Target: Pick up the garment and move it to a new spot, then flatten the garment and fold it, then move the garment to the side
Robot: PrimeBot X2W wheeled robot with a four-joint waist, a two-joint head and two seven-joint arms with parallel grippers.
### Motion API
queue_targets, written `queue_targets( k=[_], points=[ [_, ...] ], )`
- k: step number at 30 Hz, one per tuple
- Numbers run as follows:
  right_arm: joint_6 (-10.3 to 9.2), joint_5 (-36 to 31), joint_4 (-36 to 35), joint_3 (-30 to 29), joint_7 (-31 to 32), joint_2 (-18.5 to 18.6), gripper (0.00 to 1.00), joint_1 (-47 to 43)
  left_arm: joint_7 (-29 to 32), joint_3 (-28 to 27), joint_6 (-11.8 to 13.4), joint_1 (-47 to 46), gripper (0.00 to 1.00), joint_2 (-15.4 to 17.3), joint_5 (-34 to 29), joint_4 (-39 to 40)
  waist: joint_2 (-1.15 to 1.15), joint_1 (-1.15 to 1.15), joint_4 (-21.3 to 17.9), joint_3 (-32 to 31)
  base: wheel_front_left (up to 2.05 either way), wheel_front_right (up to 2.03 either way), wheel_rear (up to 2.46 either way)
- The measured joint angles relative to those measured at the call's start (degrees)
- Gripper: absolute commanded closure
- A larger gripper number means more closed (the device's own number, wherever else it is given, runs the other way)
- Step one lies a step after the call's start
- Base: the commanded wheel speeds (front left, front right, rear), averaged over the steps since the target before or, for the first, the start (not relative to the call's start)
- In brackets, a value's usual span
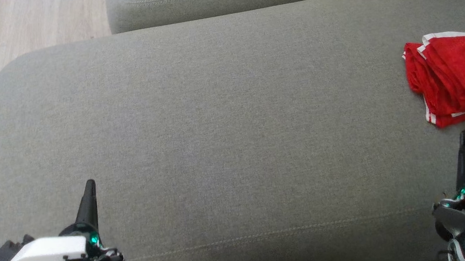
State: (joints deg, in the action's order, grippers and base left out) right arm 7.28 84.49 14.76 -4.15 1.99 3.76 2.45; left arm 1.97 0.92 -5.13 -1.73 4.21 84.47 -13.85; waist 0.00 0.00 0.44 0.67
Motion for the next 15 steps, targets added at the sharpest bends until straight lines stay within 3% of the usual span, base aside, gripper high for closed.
queue_targets(
  k=[15],
  points=[
    [0.00, 9.3, 1.0, -1.3, 2.3, 0.0, 1.00, 0.5, 2.2, -2.9, -1.9, -1.3, 1.00, -0.3, 9.5, -1.6, 0.00, 0.00, -0.4, -0.5, 0.00, 0.00, 0.00]
  ],
)
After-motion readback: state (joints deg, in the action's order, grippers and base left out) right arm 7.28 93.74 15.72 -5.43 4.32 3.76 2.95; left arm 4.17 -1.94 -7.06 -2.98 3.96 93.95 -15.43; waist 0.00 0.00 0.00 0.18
